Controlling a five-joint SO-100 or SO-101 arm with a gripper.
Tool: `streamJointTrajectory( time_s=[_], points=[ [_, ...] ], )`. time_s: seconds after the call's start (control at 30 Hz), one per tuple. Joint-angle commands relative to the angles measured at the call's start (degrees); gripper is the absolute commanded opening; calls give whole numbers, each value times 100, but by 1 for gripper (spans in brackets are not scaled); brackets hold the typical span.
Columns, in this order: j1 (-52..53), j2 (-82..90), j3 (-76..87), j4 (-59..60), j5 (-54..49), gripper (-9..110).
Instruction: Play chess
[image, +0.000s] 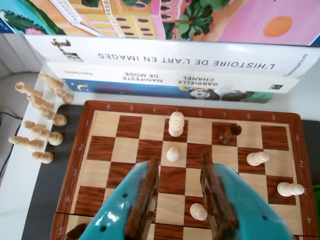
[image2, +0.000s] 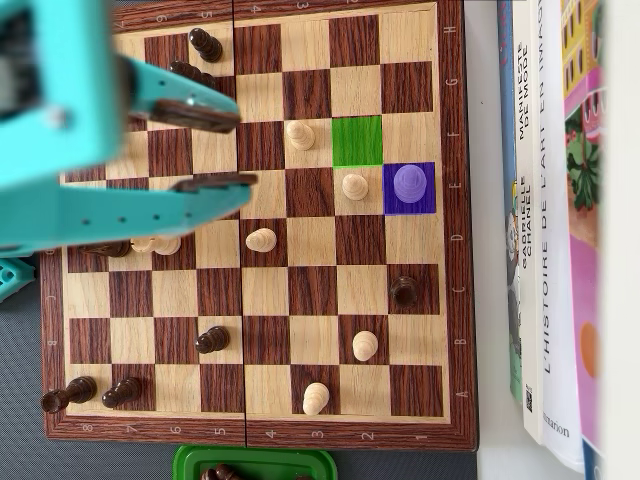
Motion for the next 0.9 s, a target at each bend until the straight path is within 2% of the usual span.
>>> streamJointTrajectory(
  time_s=[0.0,0.27,0.87],
  points=[
    [0,-457,-747,360,53,14],
    [0,-1687,-1995,1151,123,17],
    [35,-3779,-3656,1151,448,17]
  ],
)
